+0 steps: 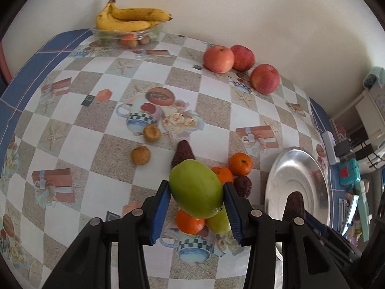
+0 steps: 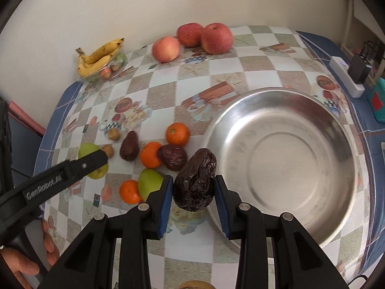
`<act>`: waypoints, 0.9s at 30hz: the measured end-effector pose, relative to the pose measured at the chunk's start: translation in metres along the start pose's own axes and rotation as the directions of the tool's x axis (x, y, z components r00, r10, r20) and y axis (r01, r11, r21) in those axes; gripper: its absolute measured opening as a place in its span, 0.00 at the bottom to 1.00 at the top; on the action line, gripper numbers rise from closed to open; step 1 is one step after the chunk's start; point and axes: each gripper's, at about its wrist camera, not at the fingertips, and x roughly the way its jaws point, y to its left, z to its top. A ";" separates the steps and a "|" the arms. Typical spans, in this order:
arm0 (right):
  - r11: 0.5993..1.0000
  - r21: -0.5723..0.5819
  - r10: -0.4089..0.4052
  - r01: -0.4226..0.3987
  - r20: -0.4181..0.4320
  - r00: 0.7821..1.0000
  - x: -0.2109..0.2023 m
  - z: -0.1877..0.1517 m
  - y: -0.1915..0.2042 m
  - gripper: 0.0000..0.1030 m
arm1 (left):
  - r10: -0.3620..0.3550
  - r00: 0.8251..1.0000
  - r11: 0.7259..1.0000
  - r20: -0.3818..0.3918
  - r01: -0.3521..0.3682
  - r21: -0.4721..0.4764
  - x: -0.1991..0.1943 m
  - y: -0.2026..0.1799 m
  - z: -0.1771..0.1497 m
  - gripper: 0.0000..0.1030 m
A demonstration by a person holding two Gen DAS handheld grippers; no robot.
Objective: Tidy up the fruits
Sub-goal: 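Carry the date over the steel bowl and release it while the left tool drops the green fruit in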
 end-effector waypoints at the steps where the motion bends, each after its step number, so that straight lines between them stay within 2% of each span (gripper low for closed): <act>1: 1.000 0.019 -0.008 0.008 0.003 1.000 -0.001 0.001 -0.006 0.35 | -0.008 1.000 1.000 -0.003 0.008 0.013 0.001 -0.005 -0.001 0.46; 6: 0.989 0.127 -0.079 0.075 0.024 0.997 -0.008 0.004 -0.047 0.35 | -0.062 0.998 0.994 -0.023 0.064 0.084 0.009 -0.032 -0.008 0.46; 9: 0.973 0.191 -0.137 0.127 0.037 0.990 -0.014 0.004 -0.070 0.35 | -0.069 0.997 0.988 -0.029 0.072 0.135 0.013 -0.051 -0.014 0.46; 14: 0.948 0.284 -0.165 0.143 0.055 0.985 -0.024 0.002 -0.100 0.35 | -0.104 0.993 0.974 -0.046 0.112 0.198 0.019 -0.077 -0.024 0.46; 24: 0.939 0.306 -0.188 0.160 0.067 0.980 -0.029 0.002 -0.109 0.35 | -0.137 0.988 0.925 -0.065 0.151 0.349 0.029 -0.128 -0.047 0.46; 27: 0.940 0.302 -0.188 0.163 0.057 0.981 -0.027 0.002 -0.109 0.35 | -0.138 0.987 0.918 -0.080 0.158 0.362 0.031 -0.133 -0.050 0.46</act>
